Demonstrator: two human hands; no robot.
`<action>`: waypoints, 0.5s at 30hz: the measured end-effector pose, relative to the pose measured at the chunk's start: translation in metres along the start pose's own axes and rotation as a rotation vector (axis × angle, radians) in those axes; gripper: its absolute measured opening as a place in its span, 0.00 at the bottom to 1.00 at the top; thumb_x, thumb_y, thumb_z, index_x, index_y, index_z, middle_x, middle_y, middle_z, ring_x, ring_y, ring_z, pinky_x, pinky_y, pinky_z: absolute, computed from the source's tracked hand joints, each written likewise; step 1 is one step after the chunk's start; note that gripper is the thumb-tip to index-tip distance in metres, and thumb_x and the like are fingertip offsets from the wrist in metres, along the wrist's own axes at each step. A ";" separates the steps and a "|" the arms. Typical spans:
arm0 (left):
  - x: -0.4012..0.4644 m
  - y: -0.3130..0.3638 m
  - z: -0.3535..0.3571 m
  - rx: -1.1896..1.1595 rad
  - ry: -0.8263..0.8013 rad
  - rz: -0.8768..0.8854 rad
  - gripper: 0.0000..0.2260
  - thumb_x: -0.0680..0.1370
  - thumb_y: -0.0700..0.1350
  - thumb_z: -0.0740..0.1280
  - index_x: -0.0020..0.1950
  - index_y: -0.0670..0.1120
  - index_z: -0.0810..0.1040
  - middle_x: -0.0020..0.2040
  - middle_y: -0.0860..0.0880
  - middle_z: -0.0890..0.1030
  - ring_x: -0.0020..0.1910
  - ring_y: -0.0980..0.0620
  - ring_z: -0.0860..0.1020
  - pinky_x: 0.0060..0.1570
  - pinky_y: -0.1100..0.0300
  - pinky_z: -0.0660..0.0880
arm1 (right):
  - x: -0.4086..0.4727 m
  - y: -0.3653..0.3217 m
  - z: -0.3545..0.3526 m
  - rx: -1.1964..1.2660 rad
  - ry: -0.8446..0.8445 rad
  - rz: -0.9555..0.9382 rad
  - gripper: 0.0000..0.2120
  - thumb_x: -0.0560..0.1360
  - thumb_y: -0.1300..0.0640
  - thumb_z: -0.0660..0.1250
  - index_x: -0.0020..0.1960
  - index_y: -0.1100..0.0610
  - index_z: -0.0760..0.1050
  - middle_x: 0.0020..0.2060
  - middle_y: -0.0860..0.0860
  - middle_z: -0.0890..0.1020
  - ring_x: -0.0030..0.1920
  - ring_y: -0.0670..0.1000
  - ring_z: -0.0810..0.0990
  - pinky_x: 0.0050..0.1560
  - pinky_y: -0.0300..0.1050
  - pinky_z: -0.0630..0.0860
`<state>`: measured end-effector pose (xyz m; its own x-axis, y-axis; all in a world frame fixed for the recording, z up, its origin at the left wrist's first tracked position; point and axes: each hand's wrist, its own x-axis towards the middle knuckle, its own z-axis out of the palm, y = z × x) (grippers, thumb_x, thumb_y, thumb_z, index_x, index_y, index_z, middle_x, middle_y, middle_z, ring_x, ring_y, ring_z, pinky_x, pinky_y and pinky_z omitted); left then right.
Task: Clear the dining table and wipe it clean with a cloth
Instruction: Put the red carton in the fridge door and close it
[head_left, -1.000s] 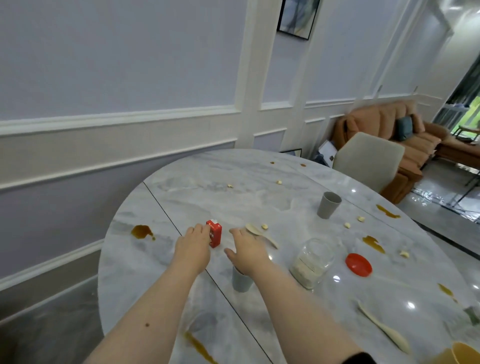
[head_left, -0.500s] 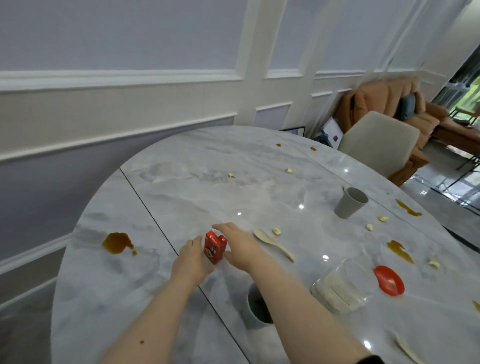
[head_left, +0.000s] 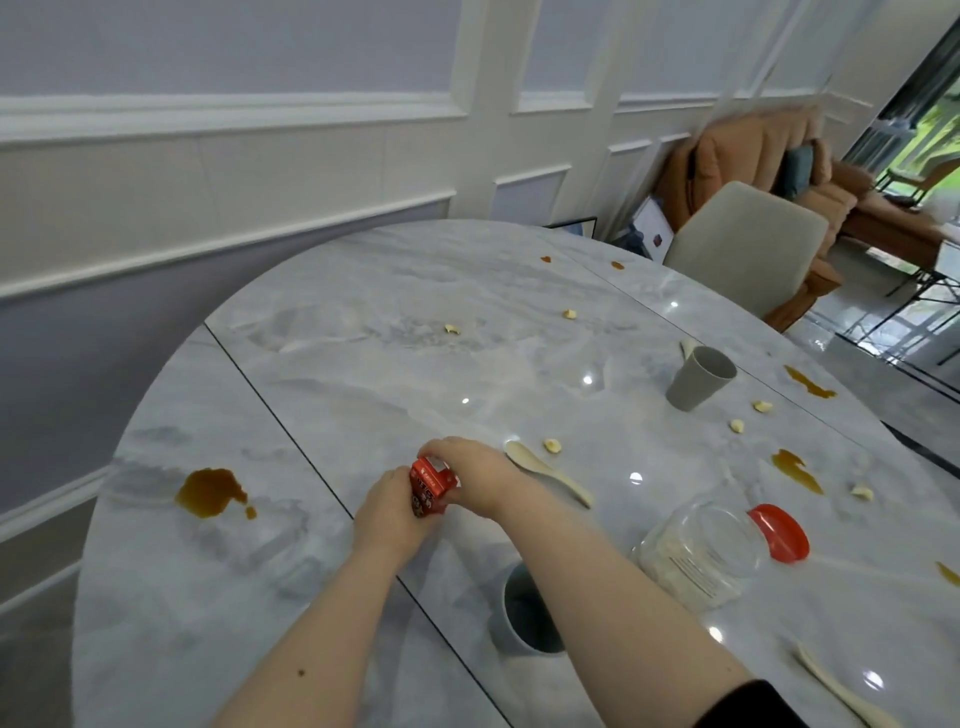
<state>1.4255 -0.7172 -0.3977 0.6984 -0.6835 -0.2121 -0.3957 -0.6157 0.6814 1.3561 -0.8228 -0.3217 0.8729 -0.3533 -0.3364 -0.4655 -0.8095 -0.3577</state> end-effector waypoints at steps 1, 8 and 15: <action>-0.001 0.003 -0.001 0.039 -0.010 0.011 0.19 0.68 0.55 0.72 0.54 0.49 0.74 0.50 0.50 0.78 0.50 0.48 0.77 0.44 0.54 0.75 | -0.004 0.001 -0.002 -0.001 0.002 0.008 0.25 0.72 0.61 0.69 0.67 0.54 0.68 0.62 0.53 0.74 0.62 0.54 0.72 0.61 0.48 0.70; -0.025 0.045 -0.009 0.135 0.026 0.138 0.19 0.70 0.56 0.71 0.56 0.49 0.74 0.51 0.50 0.77 0.50 0.50 0.76 0.45 0.57 0.74 | -0.051 0.014 -0.028 0.047 0.097 0.065 0.26 0.71 0.58 0.72 0.66 0.52 0.69 0.61 0.52 0.76 0.59 0.53 0.75 0.61 0.50 0.72; -0.077 0.117 -0.009 0.134 0.145 0.255 0.18 0.70 0.57 0.71 0.54 0.50 0.73 0.48 0.51 0.77 0.47 0.51 0.75 0.39 0.60 0.68 | -0.132 0.036 -0.065 0.117 0.259 0.072 0.26 0.73 0.62 0.69 0.68 0.51 0.68 0.64 0.51 0.75 0.61 0.53 0.74 0.63 0.49 0.71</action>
<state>1.3307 -0.7331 -0.2956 0.6406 -0.7654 0.0621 -0.6373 -0.4848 0.5990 1.2335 -0.8354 -0.2339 0.8384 -0.5277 -0.1365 -0.5280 -0.7239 -0.4441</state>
